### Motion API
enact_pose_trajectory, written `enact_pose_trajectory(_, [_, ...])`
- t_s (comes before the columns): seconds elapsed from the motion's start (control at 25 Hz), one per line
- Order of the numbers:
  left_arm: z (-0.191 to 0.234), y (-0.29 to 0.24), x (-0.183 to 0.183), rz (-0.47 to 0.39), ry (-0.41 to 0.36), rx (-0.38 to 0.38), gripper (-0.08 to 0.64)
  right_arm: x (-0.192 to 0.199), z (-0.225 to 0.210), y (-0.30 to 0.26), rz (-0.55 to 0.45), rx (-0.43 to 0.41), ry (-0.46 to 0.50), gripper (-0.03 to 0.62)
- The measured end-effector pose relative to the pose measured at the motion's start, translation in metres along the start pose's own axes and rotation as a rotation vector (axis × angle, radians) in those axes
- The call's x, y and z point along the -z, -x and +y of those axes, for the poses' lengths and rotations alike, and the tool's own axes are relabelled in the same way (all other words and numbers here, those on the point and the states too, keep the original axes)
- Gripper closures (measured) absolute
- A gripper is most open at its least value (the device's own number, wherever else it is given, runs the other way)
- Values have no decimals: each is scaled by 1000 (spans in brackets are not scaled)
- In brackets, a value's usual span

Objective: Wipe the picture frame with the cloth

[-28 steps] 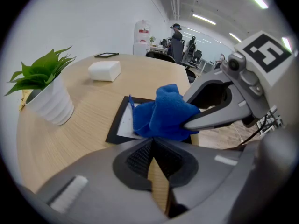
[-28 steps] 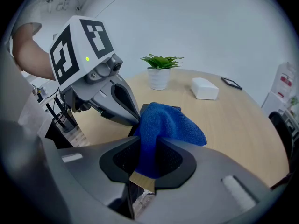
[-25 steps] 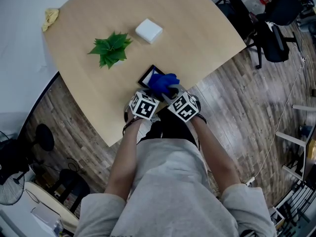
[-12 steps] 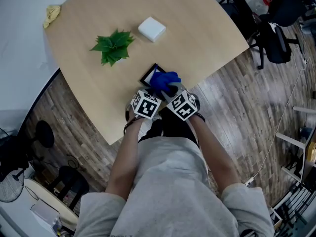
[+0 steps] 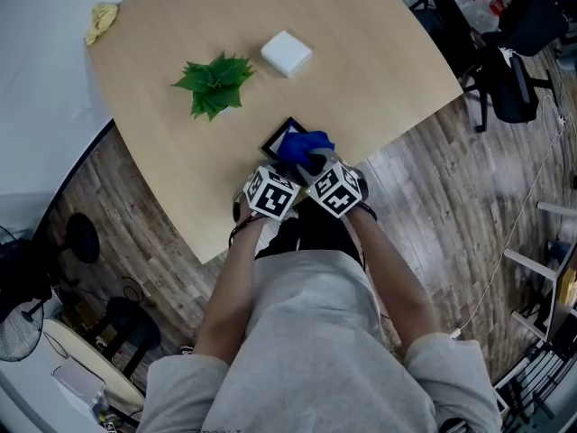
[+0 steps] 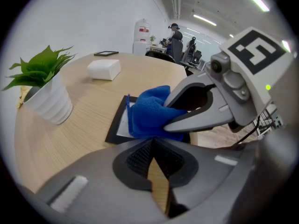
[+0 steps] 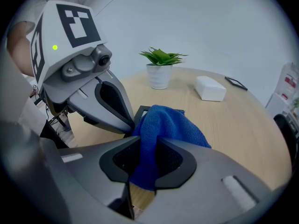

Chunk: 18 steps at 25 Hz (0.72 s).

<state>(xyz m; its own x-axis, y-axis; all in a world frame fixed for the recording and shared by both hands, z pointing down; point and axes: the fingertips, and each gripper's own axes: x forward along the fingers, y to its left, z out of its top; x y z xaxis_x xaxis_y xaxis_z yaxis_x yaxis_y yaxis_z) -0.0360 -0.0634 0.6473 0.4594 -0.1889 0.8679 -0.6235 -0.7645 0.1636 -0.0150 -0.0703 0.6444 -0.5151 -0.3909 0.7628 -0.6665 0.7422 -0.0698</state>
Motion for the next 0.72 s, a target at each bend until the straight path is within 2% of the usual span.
enact_pose_trajectory(0.52, [0, -1, 0, -2, 2, 5, 508, -10, -5, -8, 12, -43, 38, 517])
enact_pose_trajectory(0.72, [0, -1, 1, -1, 1, 7, 508, -18, -8, -14, -2, -61, 22, 517])
